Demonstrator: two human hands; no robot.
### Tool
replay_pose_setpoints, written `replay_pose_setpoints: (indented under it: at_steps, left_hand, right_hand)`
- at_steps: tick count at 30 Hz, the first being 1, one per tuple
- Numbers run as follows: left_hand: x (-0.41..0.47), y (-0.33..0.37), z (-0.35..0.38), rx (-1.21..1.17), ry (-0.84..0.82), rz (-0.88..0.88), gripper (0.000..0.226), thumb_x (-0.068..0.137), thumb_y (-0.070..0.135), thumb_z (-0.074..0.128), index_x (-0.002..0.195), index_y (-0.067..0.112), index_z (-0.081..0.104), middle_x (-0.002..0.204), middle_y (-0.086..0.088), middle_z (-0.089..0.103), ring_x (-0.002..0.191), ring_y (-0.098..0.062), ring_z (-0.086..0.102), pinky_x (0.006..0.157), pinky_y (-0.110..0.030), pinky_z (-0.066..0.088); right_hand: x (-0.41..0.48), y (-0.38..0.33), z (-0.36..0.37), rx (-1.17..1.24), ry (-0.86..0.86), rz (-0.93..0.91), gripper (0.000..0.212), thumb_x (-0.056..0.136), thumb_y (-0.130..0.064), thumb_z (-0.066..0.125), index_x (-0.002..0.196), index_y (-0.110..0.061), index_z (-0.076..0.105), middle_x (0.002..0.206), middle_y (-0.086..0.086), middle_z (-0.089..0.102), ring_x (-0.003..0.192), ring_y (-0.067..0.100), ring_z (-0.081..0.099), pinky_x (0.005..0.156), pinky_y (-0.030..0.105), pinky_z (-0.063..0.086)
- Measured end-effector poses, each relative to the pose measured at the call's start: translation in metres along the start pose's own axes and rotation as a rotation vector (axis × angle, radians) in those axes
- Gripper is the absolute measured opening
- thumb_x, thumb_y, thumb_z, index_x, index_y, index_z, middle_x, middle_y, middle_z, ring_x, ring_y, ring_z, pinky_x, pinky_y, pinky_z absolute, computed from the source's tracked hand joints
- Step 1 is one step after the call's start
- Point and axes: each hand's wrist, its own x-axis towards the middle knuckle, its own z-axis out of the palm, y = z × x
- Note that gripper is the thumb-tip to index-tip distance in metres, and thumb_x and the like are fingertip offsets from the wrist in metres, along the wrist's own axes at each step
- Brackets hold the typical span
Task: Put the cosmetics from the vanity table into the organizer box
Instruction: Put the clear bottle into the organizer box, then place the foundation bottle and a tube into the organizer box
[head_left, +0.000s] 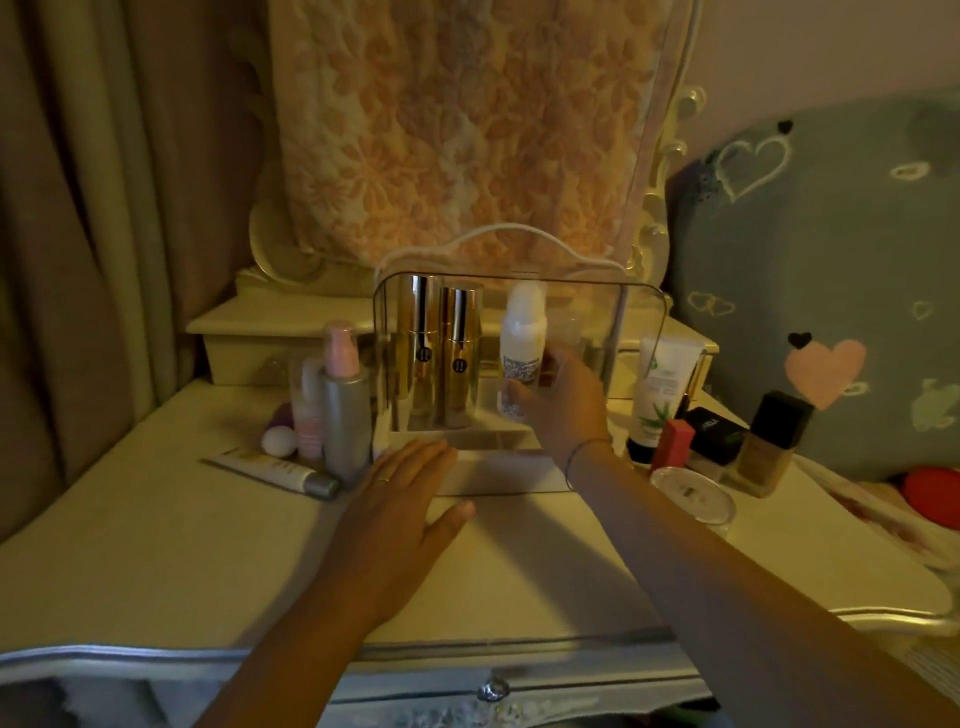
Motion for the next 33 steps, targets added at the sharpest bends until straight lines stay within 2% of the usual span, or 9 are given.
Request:
replay_pose_setpoints:
  at_steps: [3, 9, 12, 16, 19, 22, 29, 33]
  left_hand:
    - [0.000, -0.001, 0.000, -0.014, 0.004, 0.002, 0.060, 0.089, 0.053, 0.035, 0.143, 0.028, 0.027, 0.152, 0.011, 0.023, 0.139, -0.003, 0.012, 0.107, -0.013, -0.004]
    - [0.001, -0.003, 0.001, -0.004, 0.002, -0.005, 0.070, 0.082, 0.064, 0.020, 0.143, 0.030, 0.024, 0.152, 0.013, 0.022, 0.138, 0.002, 0.007, 0.105, -0.010, -0.008]
    - [0.000, -0.004, 0.001, -0.002, 0.003, -0.001, 0.069, 0.083, 0.062, 0.021, 0.144, 0.029, 0.025, 0.152, 0.013, 0.021, 0.137, 0.003, 0.006, 0.103, -0.007, -0.010]
    - [0.000, -0.004, 0.001, -0.014, 0.009, 0.003, 0.068, 0.084, 0.061, 0.023, 0.144, 0.029, 0.025, 0.153, 0.012, 0.021, 0.138, 0.003, 0.006, 0.103, -0.007, -0.010]
    - [-0.001, -0.004, 0.001, -0.021, 0.013, 0.004, 0.064, 0.086, 0.058, 0.028, 0.144, 0.030, 0.023, 0.153, 0.013, 0.020, 0.135, 0.006, 0.003, 0.102, -0.007, -0.010]
    - [-0.001, -0.004, 0.002, 0.000, 0.011, 0.015, 0.061, 0.089, 0.055, 0.032, 0.144, 0.030, 0.022, 0.153, 0.013, 0.019, 0.138, 0.003, 0.005, 0.103, -0.007, -0.010]
    - [0.000, -0.003, 0.002, -0.026, 0.020, 0.006, 0.059, 0.090, 0.051, 0.037, 0.143, 0.028, 0.028, 0.152, 0.012, 0.024, 0.139, -0.001, 0.012, 0.107, -0.013, 0.000]
    - [0.000, -0.005, 0.000, -0.061, 0.022, 0.016, 0.056, 0.090, 0.048, 0.041, 0.141, 0.028, 0.033, 0.149, 0.010, 0.030, 0.133, 0.006, 0.012, 0.109, -0.017, 0.006]
  right_hand:
    - [0.021, 0.006, 0.014, 0.016, -0.067, 0.094, 0.040, 0.076, -0.023, 0.077, 0.112, -0.015, 0.060, 0.100, 0.001, 0.068, 0.095, 0.018, 0.063, 0.082, 0.033, 0.050]
    - [0.037, 0.016, 0.040, -0.059, -0.147, 0.185, 0.038, 0.077, -0.022, 0.076, 0.110, -0.011, 0.061, 0.109, 0.007, 0.068, 0.102, 0.022, 0.063, 0.081, 0.031, 0.047]
    - [0.040, 0.018, 0.045, -0.073, -0.184, 0.228, 0.039, 0.077, -0.018, 0.075, 0.113, -0.010, 0.061, 0.112, 0.009, 0.067, 0.104, 0.023, 0.061, 0.080, 0.029, 0.044]
    - [0.042, 0.021, 0.047, -0.157, -0.238, 0.273, 0.041, 0.078, -0.017, 0.074, 0.115, -0.007, 0.061, 0.115, 0.012, 0.066, 0.109, 0.026, 0.061, 0.092, 0.036, 0.048]
    - [0.042, 0.024, 0.047, -0.183, -0.262, 0.303, 0.042, 0.078, -0.018, 0.074, 0.116, -0.006, 0.063, 0.116, 0.013, 0.067, 0.110, 0.026, 0.061, 0.095, 0.037, 0.049]
    - [0.043, 0.021, 0.048, -0.214, -0.257, 0.293, 0.041, 0.079, -0.019, 0.074, 0.115, -0.005, 0.064, 0.114, 0.013, 0.067, 0.108, 0.026, 0.062, 0.093, 0.036, 0.049]
    - [0.041, 0.018, 0.048, -0.242, -0.254, 0.283, 0.041, 0.080, -0.021, 0.072, 0.116, -0.004, 0.063, 0.114, 0.013, 0.067, 0.108, 0.027, 0.062, 0.092, 0.036, 0.048]
    - [0.028, 0.011, 0.032, -0.243, -0.223, 0.200, 0.026, 0.083, -0.027, 0.069, 0.099, -0.008, 0.069, 0.089, 0.009, 0.069, 0.088, 0.022, 0.064, 0.074, 0.030, 0.050]
